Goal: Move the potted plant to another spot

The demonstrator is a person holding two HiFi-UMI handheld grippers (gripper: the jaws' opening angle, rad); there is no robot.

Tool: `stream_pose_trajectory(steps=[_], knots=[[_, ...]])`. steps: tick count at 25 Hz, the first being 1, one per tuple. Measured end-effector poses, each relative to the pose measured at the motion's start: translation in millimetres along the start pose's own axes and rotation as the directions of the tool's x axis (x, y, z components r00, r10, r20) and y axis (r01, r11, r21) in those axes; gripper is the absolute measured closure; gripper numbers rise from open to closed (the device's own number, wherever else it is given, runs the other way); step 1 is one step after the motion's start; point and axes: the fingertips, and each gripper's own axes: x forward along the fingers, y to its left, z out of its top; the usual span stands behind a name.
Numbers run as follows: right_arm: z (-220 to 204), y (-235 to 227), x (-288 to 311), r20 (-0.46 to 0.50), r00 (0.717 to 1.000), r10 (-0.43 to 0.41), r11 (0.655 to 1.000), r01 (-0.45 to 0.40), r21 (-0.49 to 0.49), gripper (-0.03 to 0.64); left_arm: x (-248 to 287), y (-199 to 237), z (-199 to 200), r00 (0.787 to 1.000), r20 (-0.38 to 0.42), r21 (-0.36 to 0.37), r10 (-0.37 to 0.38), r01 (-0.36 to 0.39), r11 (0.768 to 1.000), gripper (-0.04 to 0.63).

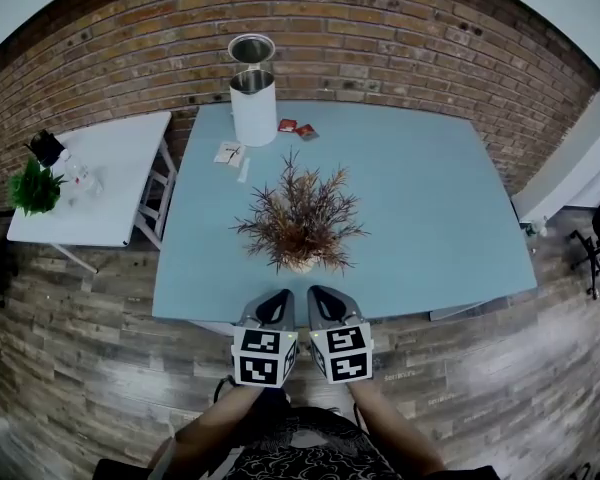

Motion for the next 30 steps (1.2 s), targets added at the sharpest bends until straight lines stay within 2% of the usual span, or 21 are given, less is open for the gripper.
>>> stream_pose_trajectory(steps=[10,30], knots=[[3.9,-1.8,-20.0,0.028,0.999,0.029,0.999,-0.029,0.014,0.611,-5.2,-21.8,3.2,1.000,0.012,0.022,0.001,-0.001,1.000,0.595],[2.5,0.0,-35.4,0.043,0.998,0.044,0.998,-0.046,0.035,0.611,-18.8,-27.4,-1.4,0.999,0.013,0.043,0.032,-0.033,0.999,0.595]])
